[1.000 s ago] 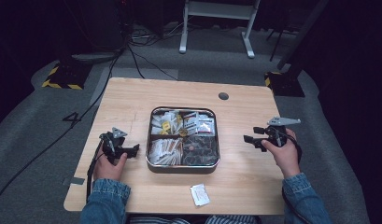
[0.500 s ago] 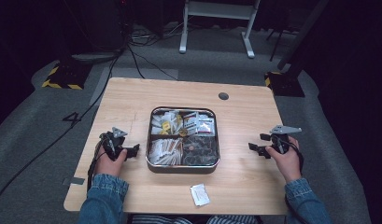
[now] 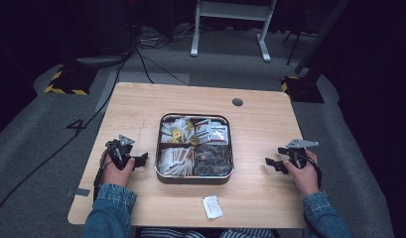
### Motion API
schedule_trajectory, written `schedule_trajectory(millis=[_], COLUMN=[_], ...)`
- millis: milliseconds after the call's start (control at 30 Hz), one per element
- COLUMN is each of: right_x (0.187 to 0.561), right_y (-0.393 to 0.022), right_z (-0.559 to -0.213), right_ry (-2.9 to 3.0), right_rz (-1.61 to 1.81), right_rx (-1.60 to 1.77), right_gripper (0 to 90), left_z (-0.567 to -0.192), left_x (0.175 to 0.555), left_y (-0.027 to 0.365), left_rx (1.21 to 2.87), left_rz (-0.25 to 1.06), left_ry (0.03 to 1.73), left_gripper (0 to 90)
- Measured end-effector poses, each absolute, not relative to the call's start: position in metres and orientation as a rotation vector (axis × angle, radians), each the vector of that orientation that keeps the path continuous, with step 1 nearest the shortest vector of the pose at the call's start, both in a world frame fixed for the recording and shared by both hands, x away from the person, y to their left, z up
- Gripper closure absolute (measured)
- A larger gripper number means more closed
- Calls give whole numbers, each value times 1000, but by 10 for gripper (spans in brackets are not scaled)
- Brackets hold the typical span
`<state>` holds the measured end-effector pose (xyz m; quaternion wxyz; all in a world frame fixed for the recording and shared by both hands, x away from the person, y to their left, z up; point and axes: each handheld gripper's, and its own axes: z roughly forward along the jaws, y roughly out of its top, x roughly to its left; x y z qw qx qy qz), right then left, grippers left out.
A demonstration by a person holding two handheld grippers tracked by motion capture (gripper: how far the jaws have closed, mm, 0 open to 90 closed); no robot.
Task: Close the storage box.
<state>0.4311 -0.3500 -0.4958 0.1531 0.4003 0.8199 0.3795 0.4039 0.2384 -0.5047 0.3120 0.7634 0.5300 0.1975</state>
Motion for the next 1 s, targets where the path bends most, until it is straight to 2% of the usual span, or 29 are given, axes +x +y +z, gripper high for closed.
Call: schedule_trajectory(millis=[300, 500, 800, 1000], right_x=[430, 431, 435, 436], right_y=[-349, -348, -346, -346], right_z=[-500, -504, -505, -506], right_ry=[2363, 2333, 2327, 2324], right_rz=[1026, 1012, 979, 972], right_rx=[1140, 1132, 1167, 1178], right_gripper=[169, 133, 31, 16], left_z=[-505, -505, -505, -505], left_x=[404, 404, 404, 405], left_y=[238, 238, 238, 239], left_rx=[2014, 2015, 2014, 2015], left_rz=[521, 522, 522, 525], left_ry=[1399, 1398, 1398, 1399], left_gripper=[122, 121, 121, 120])
